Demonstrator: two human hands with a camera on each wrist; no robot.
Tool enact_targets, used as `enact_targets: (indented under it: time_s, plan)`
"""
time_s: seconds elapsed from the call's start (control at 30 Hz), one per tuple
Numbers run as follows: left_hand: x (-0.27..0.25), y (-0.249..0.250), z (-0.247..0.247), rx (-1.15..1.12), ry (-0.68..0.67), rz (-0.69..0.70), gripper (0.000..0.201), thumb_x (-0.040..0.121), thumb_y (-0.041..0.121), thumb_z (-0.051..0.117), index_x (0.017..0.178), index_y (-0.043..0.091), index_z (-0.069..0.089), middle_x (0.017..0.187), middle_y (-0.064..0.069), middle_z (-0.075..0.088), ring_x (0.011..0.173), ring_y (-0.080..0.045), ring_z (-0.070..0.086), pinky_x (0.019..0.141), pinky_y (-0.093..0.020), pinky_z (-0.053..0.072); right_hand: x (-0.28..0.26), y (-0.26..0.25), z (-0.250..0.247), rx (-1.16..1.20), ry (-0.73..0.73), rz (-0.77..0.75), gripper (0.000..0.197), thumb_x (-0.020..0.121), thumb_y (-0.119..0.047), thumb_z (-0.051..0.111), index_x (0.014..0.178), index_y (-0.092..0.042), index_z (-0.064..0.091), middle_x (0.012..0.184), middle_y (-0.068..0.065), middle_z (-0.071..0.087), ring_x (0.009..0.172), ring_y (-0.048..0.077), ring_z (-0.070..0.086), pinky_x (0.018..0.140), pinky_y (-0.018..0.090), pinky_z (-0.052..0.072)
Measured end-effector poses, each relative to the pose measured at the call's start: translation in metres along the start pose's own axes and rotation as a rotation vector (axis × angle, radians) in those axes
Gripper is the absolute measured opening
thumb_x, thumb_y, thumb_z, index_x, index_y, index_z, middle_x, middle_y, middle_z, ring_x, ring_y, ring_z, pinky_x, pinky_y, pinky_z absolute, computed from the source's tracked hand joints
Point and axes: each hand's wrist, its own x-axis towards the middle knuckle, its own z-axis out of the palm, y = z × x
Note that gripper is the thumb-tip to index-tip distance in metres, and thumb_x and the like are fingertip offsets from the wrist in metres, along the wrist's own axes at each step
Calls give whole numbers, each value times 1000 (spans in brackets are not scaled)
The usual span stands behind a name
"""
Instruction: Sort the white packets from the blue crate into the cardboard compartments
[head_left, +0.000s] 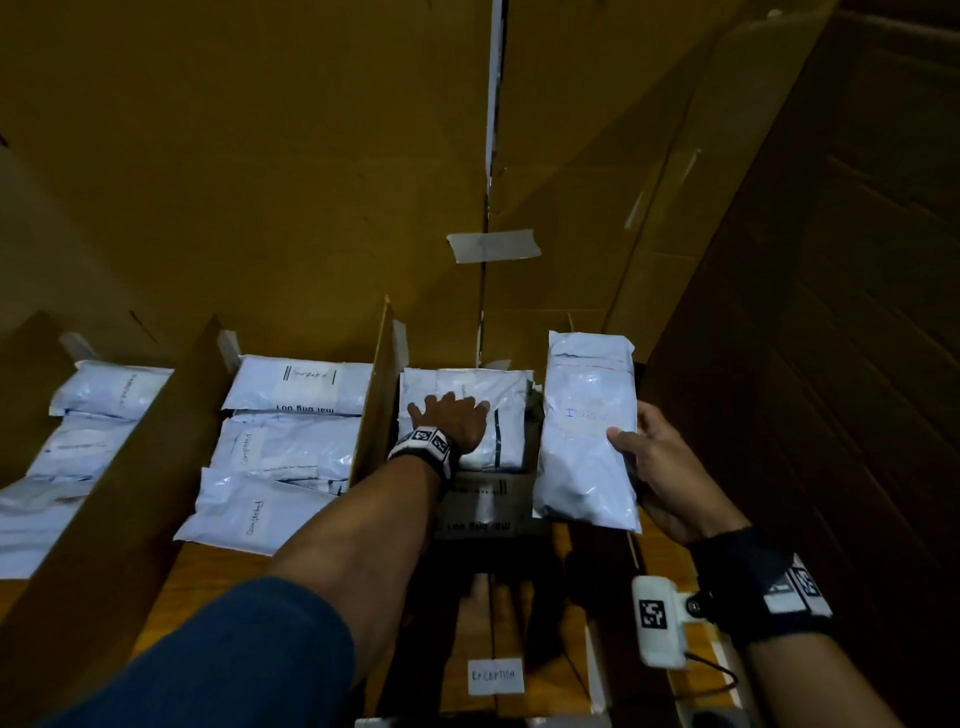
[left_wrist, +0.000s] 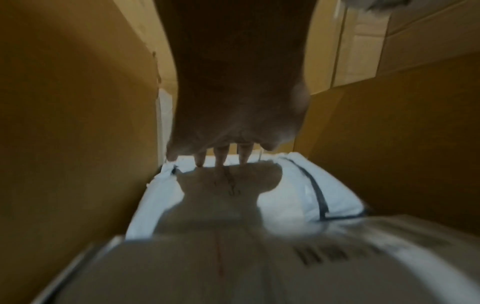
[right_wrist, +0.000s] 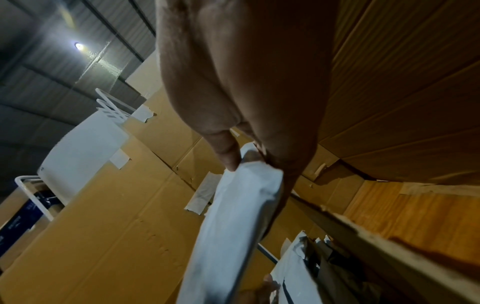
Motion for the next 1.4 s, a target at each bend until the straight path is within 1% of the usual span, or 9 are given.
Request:
enact_targets:
  time_s: [0.1, 0.17, 0.23, 0.33, 0.67, 0.83, 1.0, 1.2, 1.4]
  plan:
    - [-5, -2, -8, -19, -58, 32, 69, 103, 63, 19, 164, 33, 30, 173, -7, 26, 155, -45, 24, 120, -72, 12, -6, -2, 3, 2, -7, 3, 37, 109, -6, 50, 142, -22, 46, 129, 6, 69, 116, 29, 71, 101, 55, 57]
    - [-20, 2, -25, -65, 9, 52, 59, 103, 52, 39, 153, 22, 45, 161, -13, 45, 144, -43, 44, 116, -60, 33, -14, -6, 7, 6, -14, -3, 39, 109, -8, 51, 145, -23, 44, 130, 3, 68, 115, 27, 71, 96, 50, 60]
    - [-39, 11, -51, -204, 43, 56, 37, 98, 33, 55, 127, 11, 62, 136, -19, 63, 120, -40, 61, 93, -42, 50, -27, -14, 11, 16, -24, -27, 39, 109, -8, 50, 146, -22, 44, 132, 4, 67, 115, 26, 71, 95, 49, 60]
    - [-77, 25, -102, -484, -15, 63, 20, 106, 19, 51, 112, 6, 64, 113, -16, 67, 99, -33, 65, 77, -34, 47, -51, -26, 15, 25, -35, -88, 37, 110, -8, 49, 143, -23, 44, 127, 2, 69, 109, 23, 73, 90, 46, 61]
    - [-305, -18, -162, -1150, 69, 234, 41, 106, 51, 58, 121, 14, 66, 113, -6, 76, 89, -17, 74, 85, -37, 61, -148, -30, 44, -12, -279, -289, 42, 108, -2, 52, 146, -19, 51, 134, 6, 70, 111, 25, 75, 80, 38, 64]
    - [-393, -79, -139, -1361, 256, 226, 44, 101, 36, 73, 137, 16, 57, 116, -7, 77, 103, -17, 77, 83, -41, 66, -192, -7, 98, -213, -478, -373, 41, 107, 1, 54, 145, -15, 54, 132, 8, 68, 111, 20, 74, 80, 28, 62]
    - [-462, -166, -119, -1469, 404, 148, 36, 101, 14, 72, 136, 13, 64, 121, -7, 78, 107, -26, 77, 74, -36, 64, -228, 18, 171, -380, -659, -402, 46, 102, -8, 68, 140, -32, 58, 120, -7, 76, 114, 16, 72, 91, 38, 61]
    - [-519, -270, -100, -1553, 562, -19, 29, 102, 18, 71, 131, 13, 68, 115, -7, 79, 84, -14, 77, 57, -25, 56, -258, 44, 275, -506, -803, -330, 47, 95, -14, 79, 135, -27, 58, 113, 6, 79, 105, 28, 76, 88, 49, 62]
    - [-546, -387, -85, -1601, 612, -141, 22, 104, 25, 69, 123, 16, 73, 112, -3, 81, 96, -21, 78, 70, -30, 62, -277, 72, 386, -575, -825, -332, 36, 96, -11, 77, 129, -14, 63, 105, 2, 81, 93, 17, 77, 71, 25, 58]
